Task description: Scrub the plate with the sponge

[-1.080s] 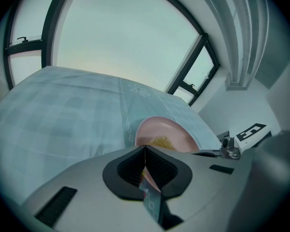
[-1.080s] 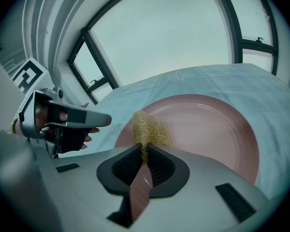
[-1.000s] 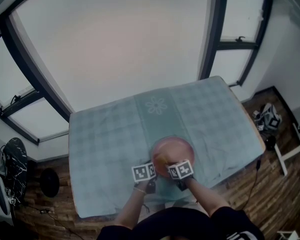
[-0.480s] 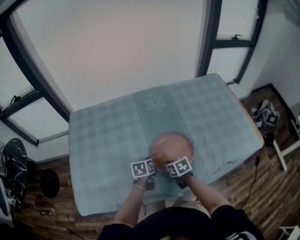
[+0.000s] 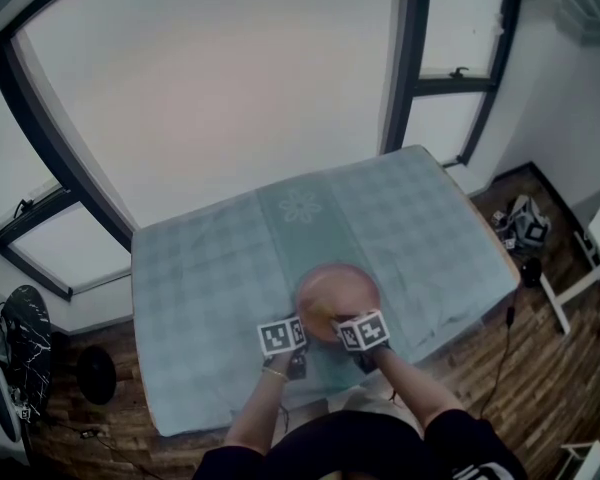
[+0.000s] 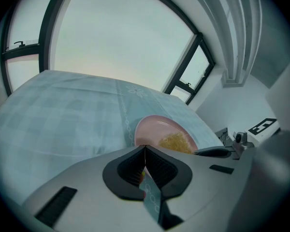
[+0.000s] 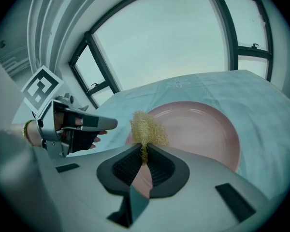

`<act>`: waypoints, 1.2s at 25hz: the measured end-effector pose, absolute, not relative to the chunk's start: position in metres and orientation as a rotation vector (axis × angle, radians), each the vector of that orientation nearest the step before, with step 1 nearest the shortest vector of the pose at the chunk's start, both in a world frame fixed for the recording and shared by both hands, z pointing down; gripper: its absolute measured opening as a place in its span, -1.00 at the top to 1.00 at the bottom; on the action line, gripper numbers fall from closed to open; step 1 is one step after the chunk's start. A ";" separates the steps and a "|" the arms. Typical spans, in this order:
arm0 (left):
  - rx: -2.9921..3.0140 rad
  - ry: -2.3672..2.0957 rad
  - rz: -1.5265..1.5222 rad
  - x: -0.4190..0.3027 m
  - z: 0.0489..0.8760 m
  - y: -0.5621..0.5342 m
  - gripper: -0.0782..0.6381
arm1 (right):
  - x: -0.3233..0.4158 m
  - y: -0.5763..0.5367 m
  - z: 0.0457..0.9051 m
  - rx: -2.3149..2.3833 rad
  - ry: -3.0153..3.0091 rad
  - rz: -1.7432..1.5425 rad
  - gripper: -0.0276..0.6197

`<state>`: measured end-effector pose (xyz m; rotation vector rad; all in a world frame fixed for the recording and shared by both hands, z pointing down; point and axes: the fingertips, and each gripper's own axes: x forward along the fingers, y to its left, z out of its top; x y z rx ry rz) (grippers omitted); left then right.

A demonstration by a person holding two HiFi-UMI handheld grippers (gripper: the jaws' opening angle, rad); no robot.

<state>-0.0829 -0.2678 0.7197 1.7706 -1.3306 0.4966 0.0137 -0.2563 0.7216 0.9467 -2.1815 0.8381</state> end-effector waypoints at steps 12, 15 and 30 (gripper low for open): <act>1.744 -1.321 0.503 -0.074 0.727 -0.283 0.76 | 0.080 -0.307 0.720 1.077 -2.105 0.780 0.81; 1.734 -1.321 0.507 -0.073 0.730 -0.286 0.76 | 0.092 -0.315 0.727 1.082 -2.069 0.773 0.81; 1.711 -1.320 0.540 -0.074 0.738 -0.290 0.76 | 0.119 -0.324 0.756 1.068 -1.951 0.742 0.81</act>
